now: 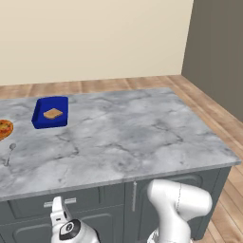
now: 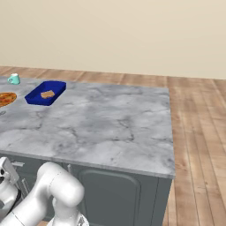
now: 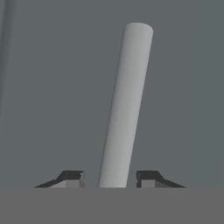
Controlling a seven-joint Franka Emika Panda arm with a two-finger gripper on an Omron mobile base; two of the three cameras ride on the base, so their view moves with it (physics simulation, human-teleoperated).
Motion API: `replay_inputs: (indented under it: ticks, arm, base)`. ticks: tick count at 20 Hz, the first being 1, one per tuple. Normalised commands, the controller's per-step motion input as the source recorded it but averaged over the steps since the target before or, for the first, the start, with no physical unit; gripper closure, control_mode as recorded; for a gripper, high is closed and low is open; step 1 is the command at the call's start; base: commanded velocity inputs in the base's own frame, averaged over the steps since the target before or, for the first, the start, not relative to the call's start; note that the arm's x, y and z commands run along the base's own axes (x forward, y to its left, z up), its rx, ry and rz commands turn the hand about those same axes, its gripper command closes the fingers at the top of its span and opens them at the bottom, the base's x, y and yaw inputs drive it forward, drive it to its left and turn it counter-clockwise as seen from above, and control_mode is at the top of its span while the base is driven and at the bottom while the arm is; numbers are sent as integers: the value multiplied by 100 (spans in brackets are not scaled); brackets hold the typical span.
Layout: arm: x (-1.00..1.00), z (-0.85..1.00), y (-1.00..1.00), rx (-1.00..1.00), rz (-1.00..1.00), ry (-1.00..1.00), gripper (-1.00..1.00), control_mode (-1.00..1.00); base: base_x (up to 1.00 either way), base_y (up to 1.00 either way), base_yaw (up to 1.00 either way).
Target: Take the pizza cutter from the drawer on the left and place it on the dining counter for cutting.
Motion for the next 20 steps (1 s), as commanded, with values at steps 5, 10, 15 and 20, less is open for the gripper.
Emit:
replay_inputs:
  ticks: [5, 10, 15, 20]
  arm:
    - [0, 0, 0, 0, 0, 0, 100, -100]
    - [-6, 0, 1, 0, 0, 0, 100, -100]
    - [-75, 0, 0, 0, -3, 0, 100, -100]
    - [-88, 0, 0, 0, -5, 0, 100, -100]
  base:
    - [0, 0, 0]
    - [0, 0, 0]
    - [0, 0, 0]
    - [0, 0, 0]
